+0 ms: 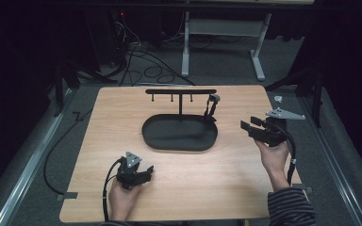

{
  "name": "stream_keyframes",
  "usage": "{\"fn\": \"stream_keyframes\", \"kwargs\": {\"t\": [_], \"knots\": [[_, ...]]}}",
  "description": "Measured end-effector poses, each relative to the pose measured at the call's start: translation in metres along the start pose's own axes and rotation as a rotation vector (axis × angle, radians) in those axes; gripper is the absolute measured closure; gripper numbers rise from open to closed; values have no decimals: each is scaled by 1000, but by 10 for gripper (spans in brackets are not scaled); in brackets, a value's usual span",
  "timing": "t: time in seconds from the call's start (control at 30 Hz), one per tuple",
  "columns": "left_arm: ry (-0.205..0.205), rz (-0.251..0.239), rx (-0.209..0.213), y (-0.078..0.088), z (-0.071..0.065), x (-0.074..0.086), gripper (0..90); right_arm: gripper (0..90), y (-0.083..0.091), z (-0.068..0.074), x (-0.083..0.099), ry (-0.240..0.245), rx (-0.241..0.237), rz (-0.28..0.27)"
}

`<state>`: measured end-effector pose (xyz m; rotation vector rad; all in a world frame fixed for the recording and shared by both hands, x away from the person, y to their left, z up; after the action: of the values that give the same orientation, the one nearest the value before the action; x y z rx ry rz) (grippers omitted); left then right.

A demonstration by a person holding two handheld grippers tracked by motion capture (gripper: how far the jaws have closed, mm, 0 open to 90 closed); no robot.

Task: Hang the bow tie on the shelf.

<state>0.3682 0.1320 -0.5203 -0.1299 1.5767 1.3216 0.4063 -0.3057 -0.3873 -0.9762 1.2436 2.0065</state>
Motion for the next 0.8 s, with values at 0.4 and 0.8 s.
{"fn": "stream_keyframes", "kwargs": {"t": [0.4, 0.8], "knots": [[0, 0, 1, 0, 0, 0, 310, 514, 11, -4, 11, -6, -3, -18], [-1, 0, 0, 0, 0, 0, 310, 515, 17, -8, 22, -15, -9, -20]]}}
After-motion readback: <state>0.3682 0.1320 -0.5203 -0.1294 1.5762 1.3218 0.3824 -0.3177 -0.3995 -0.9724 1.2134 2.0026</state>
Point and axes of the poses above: each handheld gripper's, and its own axes: y roughly backward along the jaws, x roughly out of its underside, z roughly to its left, the point moved 2 cm from there along -y, roughly forward along the jaws, and after that the axes turned 12 degrees about -y, right-handed, at the moved point
